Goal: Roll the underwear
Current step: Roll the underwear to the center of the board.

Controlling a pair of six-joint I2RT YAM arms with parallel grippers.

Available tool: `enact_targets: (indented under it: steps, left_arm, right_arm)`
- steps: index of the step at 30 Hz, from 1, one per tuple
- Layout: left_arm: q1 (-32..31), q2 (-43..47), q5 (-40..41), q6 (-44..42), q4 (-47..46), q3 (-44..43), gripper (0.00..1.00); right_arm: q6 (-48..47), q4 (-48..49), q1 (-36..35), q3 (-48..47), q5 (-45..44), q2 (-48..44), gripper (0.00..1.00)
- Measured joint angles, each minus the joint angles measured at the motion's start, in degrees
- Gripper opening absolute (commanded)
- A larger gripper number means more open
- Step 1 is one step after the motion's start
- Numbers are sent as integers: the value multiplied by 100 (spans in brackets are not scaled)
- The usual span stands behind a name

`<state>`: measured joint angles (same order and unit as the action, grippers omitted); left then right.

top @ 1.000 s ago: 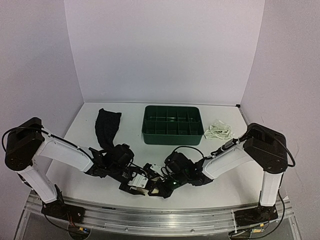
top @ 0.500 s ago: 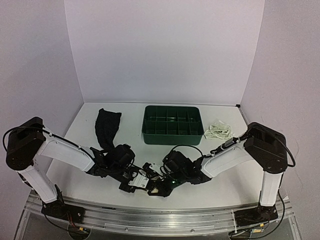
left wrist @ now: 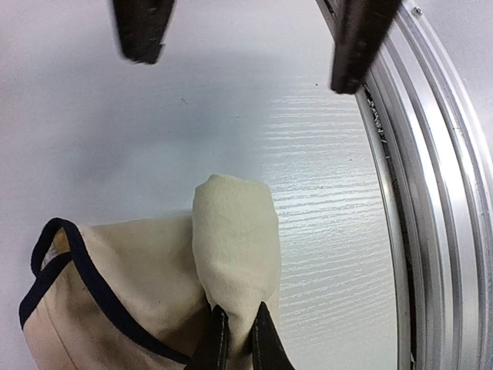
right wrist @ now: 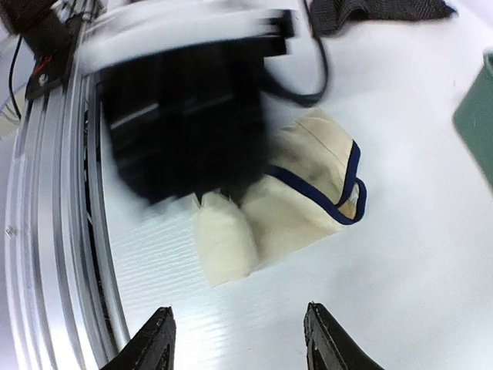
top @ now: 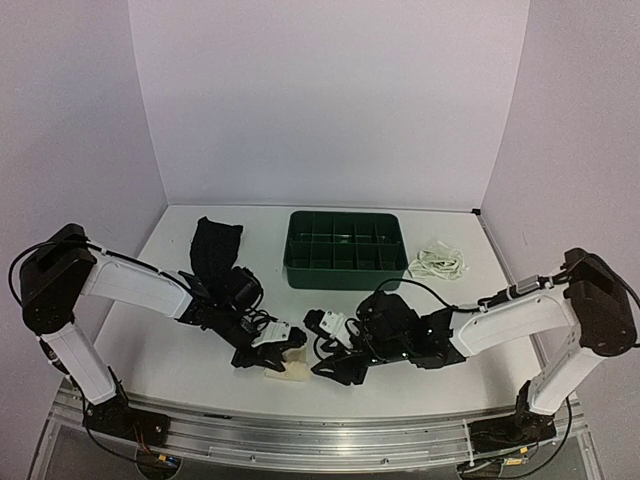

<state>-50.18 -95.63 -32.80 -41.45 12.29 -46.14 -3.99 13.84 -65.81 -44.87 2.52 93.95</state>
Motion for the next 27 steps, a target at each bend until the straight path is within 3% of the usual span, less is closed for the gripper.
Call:
enact_targets:
  steps: [6, 13, 24, 27]
  left_arm:
    - [203, -180, -334, 351, 368, -234, 0]
    - [201, -280, -489, 586, 583, -282, 0]
    - [212, -409, -516, 692, 681, -372, 0]
    - [217, -413, -523, 694, 707, -374, 4]
  right_arm:
    - [-1774, 165, -664, -141, -869, 334, 52]
    - [-2709, 269, -818, -801, -1412, 1370, 49]
    - [-2942, 314, -813, -1083, -1584, 1824, 16]
    - [-2954, 319, -820, -1117, -1580, 1862, 2]
